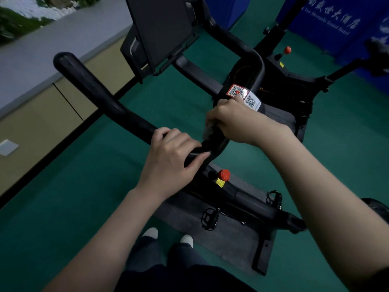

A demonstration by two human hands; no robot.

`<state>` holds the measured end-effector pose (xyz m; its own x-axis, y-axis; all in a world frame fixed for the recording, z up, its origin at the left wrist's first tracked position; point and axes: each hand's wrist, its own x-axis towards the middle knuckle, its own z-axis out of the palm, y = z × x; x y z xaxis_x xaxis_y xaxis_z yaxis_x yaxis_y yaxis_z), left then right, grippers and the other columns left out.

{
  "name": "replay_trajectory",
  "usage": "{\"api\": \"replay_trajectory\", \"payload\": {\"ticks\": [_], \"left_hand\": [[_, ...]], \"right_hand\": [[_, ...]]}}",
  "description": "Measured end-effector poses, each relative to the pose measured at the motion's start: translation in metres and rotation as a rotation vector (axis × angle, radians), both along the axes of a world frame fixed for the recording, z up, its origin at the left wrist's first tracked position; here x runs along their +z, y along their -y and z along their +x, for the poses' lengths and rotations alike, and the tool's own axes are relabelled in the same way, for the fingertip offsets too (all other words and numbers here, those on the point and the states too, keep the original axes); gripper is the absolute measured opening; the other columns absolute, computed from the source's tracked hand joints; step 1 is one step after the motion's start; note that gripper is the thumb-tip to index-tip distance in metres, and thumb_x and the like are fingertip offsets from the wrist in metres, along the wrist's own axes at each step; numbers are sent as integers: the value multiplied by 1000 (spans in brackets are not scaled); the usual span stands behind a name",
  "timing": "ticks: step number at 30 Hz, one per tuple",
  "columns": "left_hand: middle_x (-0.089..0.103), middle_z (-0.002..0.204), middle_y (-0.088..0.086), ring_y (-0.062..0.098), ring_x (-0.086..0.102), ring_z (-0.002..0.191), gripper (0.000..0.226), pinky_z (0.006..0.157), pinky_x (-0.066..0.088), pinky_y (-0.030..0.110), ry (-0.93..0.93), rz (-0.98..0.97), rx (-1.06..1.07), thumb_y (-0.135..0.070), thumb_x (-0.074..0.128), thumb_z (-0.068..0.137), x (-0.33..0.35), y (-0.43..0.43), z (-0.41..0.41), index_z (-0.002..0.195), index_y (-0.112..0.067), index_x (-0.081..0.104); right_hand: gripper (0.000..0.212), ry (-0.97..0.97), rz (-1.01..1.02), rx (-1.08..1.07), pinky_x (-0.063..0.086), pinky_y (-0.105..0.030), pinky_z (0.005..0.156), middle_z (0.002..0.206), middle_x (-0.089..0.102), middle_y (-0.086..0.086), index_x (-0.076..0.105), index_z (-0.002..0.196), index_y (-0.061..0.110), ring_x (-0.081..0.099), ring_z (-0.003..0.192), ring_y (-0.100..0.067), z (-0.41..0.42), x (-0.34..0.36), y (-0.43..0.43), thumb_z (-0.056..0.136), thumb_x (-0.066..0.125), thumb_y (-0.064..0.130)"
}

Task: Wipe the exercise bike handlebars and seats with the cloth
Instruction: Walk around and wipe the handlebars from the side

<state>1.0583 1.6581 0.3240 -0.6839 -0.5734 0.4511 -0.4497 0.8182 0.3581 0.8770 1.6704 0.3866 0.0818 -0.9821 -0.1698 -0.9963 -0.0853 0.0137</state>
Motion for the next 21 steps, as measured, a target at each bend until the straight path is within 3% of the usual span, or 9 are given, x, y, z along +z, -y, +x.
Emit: {"api": "replay_trajectory", "payload": {"ticks": [5,10,14,17,19,21], "left_hand": [[67,82,-3,19,60,81,30,89,33,34,-16,51,-12,-39,58,88,5,0,2,85,-12,70],[65,86,-3,19,59,86,31,92,33,32,25,10,-7,-40,55,90,11,0,8,89,-13,70],[64,93,-3,18,58,92,30,93,32,32,23,-36,11,-40,55,90,16,-1,16,97,-14,70],[64,97,-2,17,57,94,29,94,32,30,-7,-67,46,-37,56,91,19,-6,21,101,-13,70],[64,99,-1,16,56,95,28,95,30,28,-39,-81,81,-34,56,92,19,-11,26,103,-12,69],[65,100,-1,16,56,96,28,95,30,27,-56,-88,127,-33,56,93,18,-17,33,104,-12,69]], "right_hand": [[31,110,68,21,34,-32,93,105,61,-3,66,108,20,53,105,-20,11,6,-8,89,47,5],[29,381,-83,-4,41,-38,92,99,65,-5,69,103,12,55,102,-23,11,1,-33,87,50,-2],[26,593,-237,-162,38,-12,73,93,62,-6,70,103,12,56,83,-13,7,-5,-59,88,53,-2],[25,798,-381,-363,35,-5,59,76,61,11,69,96,24,55,64,3,9,-11,-73,90,55,4],[23,926,-463,-442,42,-10,63,72,63,17,68,92,25,58,68,4,14,-12,-76,90,57,6],[21,1076,-482,-490,52,-26,75,79,69,9,69,94,20,63,79,-6,21,-11,-75,90,56,5]]}}
